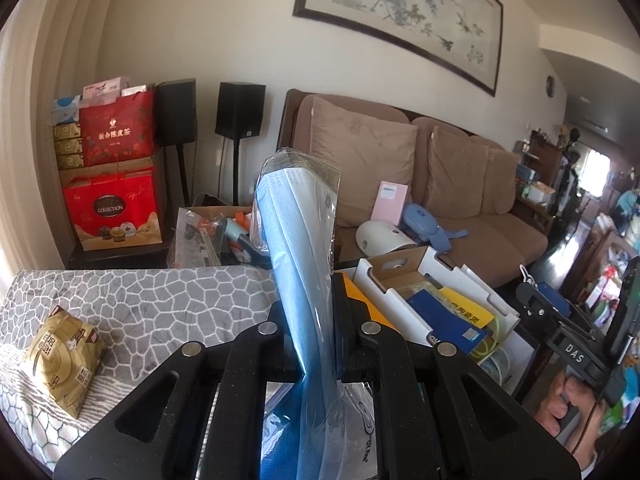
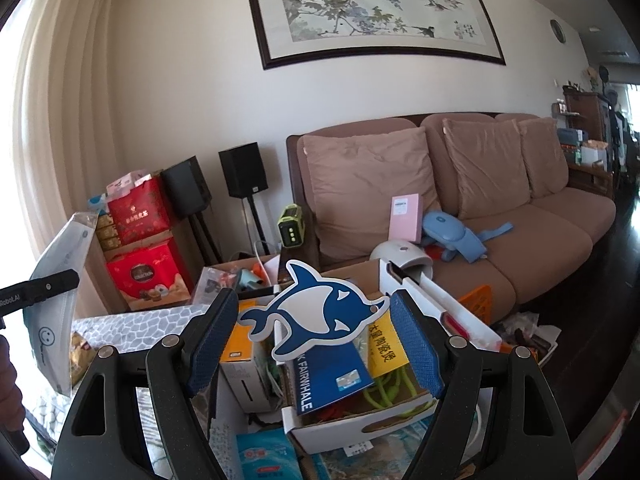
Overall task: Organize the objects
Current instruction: 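Carry the mask packet and whale sticker toward the cardboard box with both tools, then hold the mask packet and whale sticker above the box with both tools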
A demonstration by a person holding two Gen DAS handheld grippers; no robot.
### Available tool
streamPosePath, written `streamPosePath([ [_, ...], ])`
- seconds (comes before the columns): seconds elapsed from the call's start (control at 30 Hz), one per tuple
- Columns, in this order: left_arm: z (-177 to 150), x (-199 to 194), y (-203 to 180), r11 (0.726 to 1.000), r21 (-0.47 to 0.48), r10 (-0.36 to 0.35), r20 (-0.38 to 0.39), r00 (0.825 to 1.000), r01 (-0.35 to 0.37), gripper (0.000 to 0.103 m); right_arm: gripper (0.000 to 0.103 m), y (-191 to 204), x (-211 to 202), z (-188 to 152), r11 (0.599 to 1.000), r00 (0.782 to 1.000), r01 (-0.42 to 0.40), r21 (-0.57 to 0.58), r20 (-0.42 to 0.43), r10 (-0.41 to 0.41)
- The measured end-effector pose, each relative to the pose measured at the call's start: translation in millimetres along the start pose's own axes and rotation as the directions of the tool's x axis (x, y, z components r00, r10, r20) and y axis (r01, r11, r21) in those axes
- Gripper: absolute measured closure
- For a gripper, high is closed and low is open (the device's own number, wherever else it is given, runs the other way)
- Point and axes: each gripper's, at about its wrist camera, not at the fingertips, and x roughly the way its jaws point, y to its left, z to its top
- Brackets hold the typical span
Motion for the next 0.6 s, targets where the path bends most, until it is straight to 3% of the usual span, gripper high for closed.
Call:
streamPosePath([
  [0.6,1.3,12.6,-29.0,0.998,0.042,-0.051,-0.024,0.998,0.052,0.094,0.023,-24.5,-4.1,4.5,0.997,0.999,0.044,0.062,0.002,-0.045],
])
